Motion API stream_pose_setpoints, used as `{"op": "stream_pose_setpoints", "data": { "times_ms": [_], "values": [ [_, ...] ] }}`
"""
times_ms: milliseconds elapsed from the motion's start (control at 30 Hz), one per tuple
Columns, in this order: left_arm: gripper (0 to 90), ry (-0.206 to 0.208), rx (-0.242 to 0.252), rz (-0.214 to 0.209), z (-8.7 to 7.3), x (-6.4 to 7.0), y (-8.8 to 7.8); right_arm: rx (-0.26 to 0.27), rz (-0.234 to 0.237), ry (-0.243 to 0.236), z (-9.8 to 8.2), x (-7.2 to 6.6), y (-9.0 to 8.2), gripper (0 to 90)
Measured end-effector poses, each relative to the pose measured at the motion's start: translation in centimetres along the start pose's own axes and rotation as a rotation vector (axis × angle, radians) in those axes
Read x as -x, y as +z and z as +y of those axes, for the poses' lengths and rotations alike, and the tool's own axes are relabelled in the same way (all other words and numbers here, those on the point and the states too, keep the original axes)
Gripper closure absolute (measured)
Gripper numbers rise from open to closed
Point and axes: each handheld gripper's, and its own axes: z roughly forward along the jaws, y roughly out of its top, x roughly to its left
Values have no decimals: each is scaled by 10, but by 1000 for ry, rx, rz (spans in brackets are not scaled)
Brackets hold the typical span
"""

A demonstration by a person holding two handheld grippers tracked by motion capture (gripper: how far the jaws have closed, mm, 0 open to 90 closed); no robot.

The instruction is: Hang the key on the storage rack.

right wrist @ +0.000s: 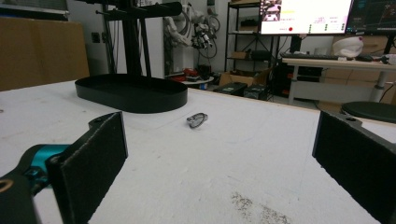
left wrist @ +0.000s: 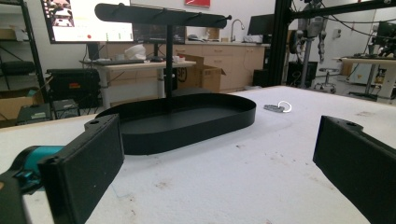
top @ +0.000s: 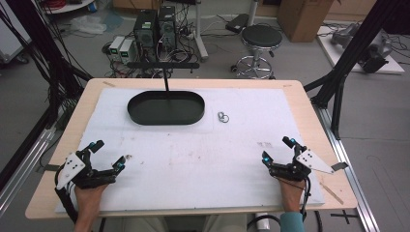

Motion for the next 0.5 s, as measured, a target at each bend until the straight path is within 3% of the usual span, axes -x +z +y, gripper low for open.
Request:
{"op": "stream_pose_setpoints", "data": {
  "times_ms": [500],
  "values": [
    [23, -11, -2, 6, 0, -1, 0, -4, -1, -11, 0, 0, 0, 25]
  ]
}}
